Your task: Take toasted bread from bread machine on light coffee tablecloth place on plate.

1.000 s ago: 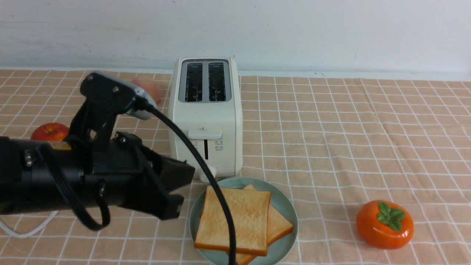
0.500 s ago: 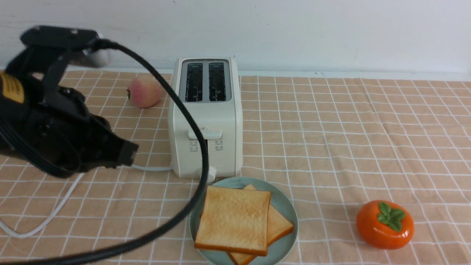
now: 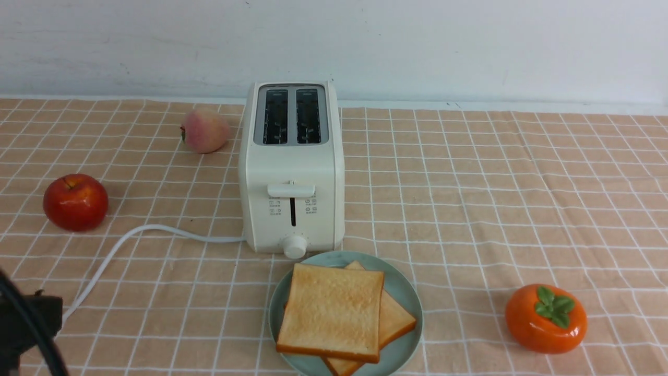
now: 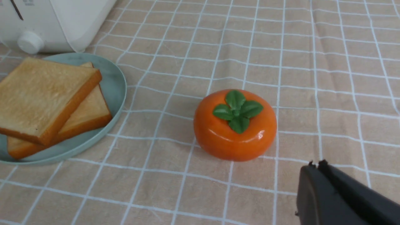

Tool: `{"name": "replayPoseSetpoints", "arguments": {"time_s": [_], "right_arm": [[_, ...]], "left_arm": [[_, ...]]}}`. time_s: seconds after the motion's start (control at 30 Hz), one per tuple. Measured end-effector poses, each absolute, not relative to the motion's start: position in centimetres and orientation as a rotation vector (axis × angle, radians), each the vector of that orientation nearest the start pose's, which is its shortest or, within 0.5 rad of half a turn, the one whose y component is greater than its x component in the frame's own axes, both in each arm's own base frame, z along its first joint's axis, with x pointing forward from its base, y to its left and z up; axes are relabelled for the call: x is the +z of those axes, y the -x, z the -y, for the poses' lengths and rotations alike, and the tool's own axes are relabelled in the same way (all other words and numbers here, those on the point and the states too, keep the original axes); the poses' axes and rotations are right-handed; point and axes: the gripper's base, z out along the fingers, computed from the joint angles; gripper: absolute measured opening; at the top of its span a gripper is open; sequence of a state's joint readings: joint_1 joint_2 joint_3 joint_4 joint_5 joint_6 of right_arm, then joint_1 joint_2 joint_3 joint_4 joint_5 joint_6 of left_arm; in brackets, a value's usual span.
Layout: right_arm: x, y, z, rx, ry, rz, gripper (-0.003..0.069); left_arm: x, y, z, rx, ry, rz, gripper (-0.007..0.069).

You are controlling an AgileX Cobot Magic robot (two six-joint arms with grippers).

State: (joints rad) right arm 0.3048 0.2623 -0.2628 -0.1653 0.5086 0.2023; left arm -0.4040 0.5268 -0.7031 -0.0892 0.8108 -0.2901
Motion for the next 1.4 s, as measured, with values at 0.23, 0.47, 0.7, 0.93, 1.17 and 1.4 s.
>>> {"name": "replayPoseSetpoints", "arguments": {"time_s": [0.23, 0.47, 0.7, 0.93, 1.17, 1.4], "right_arm": [[24.2, -6.6, -1.3, 0.141, 0.204, -1.944, -0.0016], [24.2, -6.6, -1.3, 0.148, 0.2, -1.946, -0.0011], [24.2, -6.6, -1.3, 0.148, 0.2, -1.946, -0.0008], [24.2, -6.6, -1.3, 0.151, 0.198, -1.946, -0.0002], [24.2, -6.6, -1.3, 0.151, 0.198, -1.946, 0.0002], [24.2, -6.6, -1.3, 0.151, 0.198, -1.946, 0.0008]], "left_arm": [[33.3, -7.2, 3.7, -0.573, -0.063, -1.984, -0.0014], [33.4, -7.3, 3.7, -0.578, -0.061, -1.974, -0.0014], [33.4, -7.3, 3.7, -0.579, -0.061, -1.974, -0.0014], [33.4, -7.3, 3.7, -0.579, -0.061, -1.974, -0.0014], [33.1, -7.3, 3.7, -0.577, -0.06, -1.983, -0.0014], [30.9, -6.9, 3.0, -0.491, -0.076, -1.976, -0.0013]]}}
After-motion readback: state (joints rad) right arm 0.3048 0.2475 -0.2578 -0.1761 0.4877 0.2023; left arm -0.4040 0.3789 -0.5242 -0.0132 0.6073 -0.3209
